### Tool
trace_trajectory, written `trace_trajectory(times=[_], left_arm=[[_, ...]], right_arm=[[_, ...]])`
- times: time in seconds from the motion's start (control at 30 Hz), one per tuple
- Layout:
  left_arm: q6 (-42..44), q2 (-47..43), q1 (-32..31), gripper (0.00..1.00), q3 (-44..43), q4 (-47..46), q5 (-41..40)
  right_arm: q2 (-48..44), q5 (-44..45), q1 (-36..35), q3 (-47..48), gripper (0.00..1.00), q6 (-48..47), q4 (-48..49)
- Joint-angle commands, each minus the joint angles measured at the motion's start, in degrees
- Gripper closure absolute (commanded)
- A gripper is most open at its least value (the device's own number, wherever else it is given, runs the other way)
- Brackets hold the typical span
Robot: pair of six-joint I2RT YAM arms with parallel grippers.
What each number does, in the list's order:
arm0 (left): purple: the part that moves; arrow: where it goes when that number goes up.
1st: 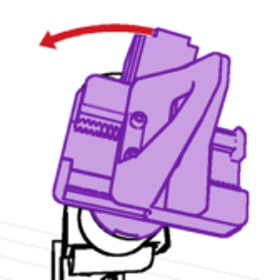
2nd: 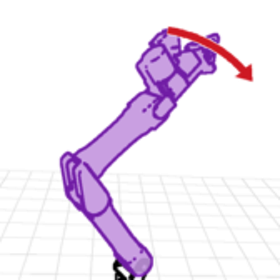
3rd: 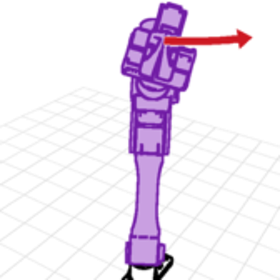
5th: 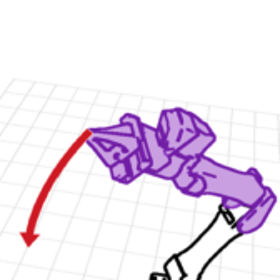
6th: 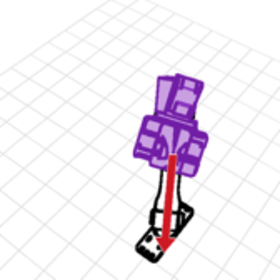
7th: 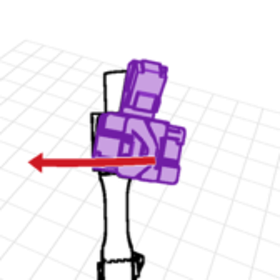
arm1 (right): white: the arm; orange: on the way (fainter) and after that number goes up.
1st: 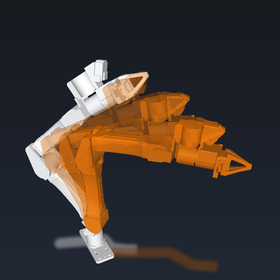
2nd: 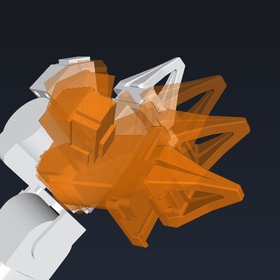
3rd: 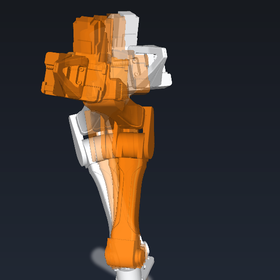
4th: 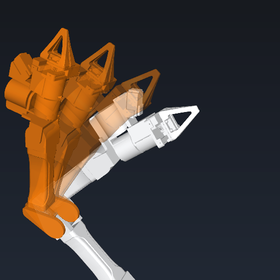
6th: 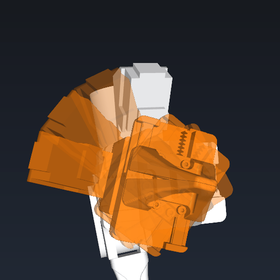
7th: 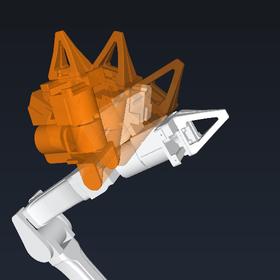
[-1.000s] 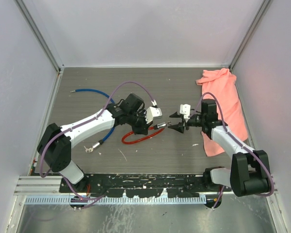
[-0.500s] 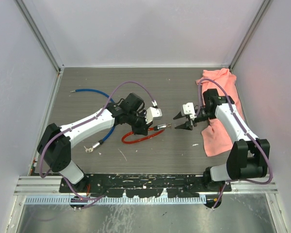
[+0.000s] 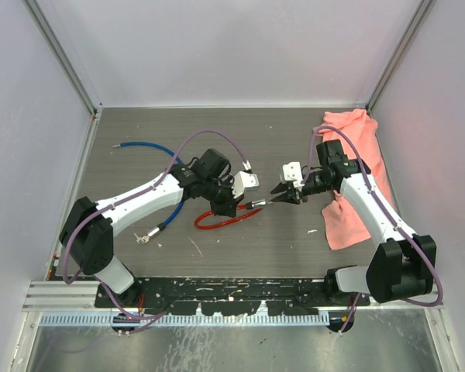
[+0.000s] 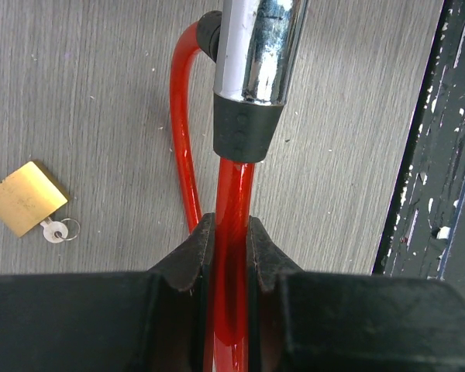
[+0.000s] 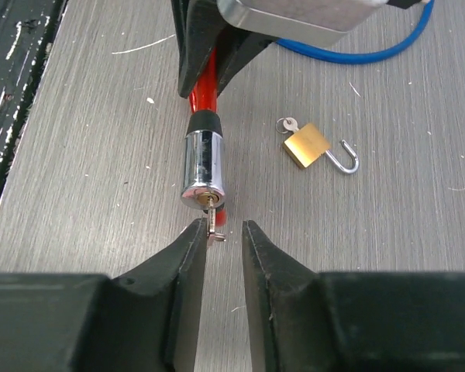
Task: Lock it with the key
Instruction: Remove the key from the lock.
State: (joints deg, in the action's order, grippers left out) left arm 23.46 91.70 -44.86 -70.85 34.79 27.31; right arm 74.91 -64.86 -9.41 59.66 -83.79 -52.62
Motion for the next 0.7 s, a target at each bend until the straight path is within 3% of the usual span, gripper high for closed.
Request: trace_trajectory(times=[0.0,0.2,0.37,0.67], left_arm=[[0.41,-0.48,0.49,1.00,-0.07,5.67,-1.14],[0.42,-0.52,0.55,1.00,0.08,5.71,-0.86],[0.43,-0.91,0.55,1.00,0.13,5.41,-0.53],[1.00,0.70,1.06,1.00,-1.91,7.53,2.17]], right_arm=[[-0.51,0.91,-1.24,-0.26,0.71,3.54,3.44],[-0.21,3.22,-2.82,-0.65,0.78,3.11,3.71],[-0.65,5.82,-3.66,-0.08,0.98,-0.59,2.10],[-6.31,12.64,-5.88,-1.84,0.99,-13.24,1.46]])
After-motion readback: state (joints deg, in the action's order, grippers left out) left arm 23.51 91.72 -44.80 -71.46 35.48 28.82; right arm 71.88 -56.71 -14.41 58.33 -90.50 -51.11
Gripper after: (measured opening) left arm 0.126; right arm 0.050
